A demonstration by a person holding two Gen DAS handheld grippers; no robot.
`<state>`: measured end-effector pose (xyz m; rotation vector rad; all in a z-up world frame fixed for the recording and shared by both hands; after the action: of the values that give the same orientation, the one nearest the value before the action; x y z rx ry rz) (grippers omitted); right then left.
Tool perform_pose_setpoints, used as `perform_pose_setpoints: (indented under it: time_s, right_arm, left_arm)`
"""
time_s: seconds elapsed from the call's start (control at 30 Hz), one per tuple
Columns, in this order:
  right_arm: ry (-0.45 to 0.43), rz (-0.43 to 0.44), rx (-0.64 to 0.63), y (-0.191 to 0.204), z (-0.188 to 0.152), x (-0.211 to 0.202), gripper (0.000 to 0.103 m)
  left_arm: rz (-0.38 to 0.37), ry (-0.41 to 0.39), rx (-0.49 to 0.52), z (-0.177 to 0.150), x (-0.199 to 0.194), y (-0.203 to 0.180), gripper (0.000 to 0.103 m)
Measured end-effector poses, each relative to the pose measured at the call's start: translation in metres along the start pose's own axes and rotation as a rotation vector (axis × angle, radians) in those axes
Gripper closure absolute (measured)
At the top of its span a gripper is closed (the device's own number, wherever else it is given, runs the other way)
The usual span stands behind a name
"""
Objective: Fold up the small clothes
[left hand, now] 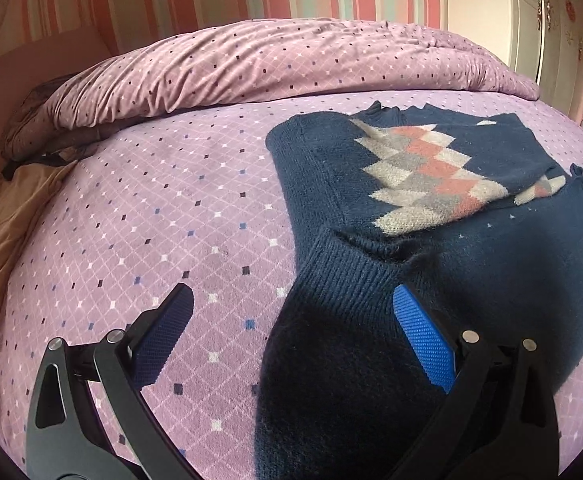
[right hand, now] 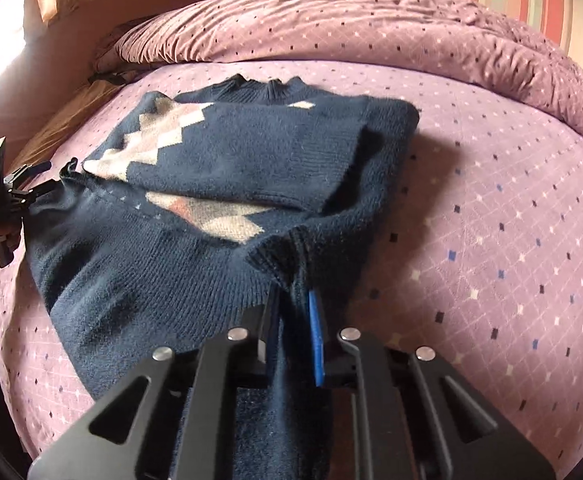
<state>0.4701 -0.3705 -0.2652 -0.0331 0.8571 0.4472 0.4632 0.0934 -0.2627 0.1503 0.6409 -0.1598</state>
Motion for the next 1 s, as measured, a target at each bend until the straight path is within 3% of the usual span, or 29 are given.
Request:
perform_pose_setpoints:
  time_s: [0.23, 0.37, 0.5, 0.57, 0.6, 0.67, 0.7, 0.73, 0.83, 0.9, 1.0]
  right_arm:
    - [-0.024, 0.020, 0.009, 0.007, 0.007, -0.008, 0.090]
    - [-0.021, 0.031, -0.001, 0.010, 0.011, -0.011, 0.090]
    - [-0.018, 0.039, -0.011, 0.011, 0.014, -0.011, 0.090]
    - [-0.019, 0.040, -0.012, 0.011, 0.015, -0.010, 0.090]
    - [-0.019, 0.042, -0.008, 0.011, 0.015, -0.009, 0.090]
    - [-0.020, 0.043, -0.004, 0.011, 0.015, -0.008, 0.090]
    - [-0.020, 0.043, 0.000, 0.011, 0.015, -0.007, 0.090]
    - [-0.022, 0.046, 0.005, 0.011, 0.015, -0.007, 0.090]
    - [-0.031, 0.050, 0.013, 0.012, 0.017, -0.007, 0.089]
    - [-0.039, 0.052, 0.014, 0.014, 0.018, -0.009, 0.089]
    - [-0.052, 0.052, 0.011, 0.018, 0.019, -0.013, 0.089]
  left_arm:
    - [-0.055, 0.022, 0.032, 0.005, 0.008, -0.007, 0.005]
    - [-0.186, 0.091, 0.098, 0.010, 0.020, -0.021, 0.007]
    - [-0.233, 0.180, 0.175, 0.008, 0.037, -0.031, 0.008]
    - [-0.248, 0.216, 0.172, 0.005, 0.044, -0.034, 0.013]
    - [-0.266, 0.233, 0.176, 0.003, 0.047, -0.038, 0.019]
    - [-0.273, 0.245, 0.187, 0.001, 0.050, -0.044, 0.042]
    - [-0.272, 0.268, 0.201, -0.004, 0.052, -0.047, 0.060]
    - [-0.251, 0.272, 0.222, -0.006, 0.054, -0.048, 0.066]
    - [-0.212, 0.277, 0.187, -0.006, 0.058, -0.041, 0.082]
    - [-0.206, 0.263, 0.154, -0.003, 0.055, -0.038, 0.087]
    - [-0.176, 0.241, 0.184, -0.002, 0.048, -0.041, 0.092]
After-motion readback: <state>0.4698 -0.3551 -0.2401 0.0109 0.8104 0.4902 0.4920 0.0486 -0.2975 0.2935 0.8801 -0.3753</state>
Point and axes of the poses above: each gripper's, at about its wrist camera, not at the fingertips, and x roughly the way its jaws point, y to its left, z to its top, the point moved 10 cm from there along x, roughly the way its jaws point, and after that the axes turned 7 degrees about -y, right-handed, at the moved point
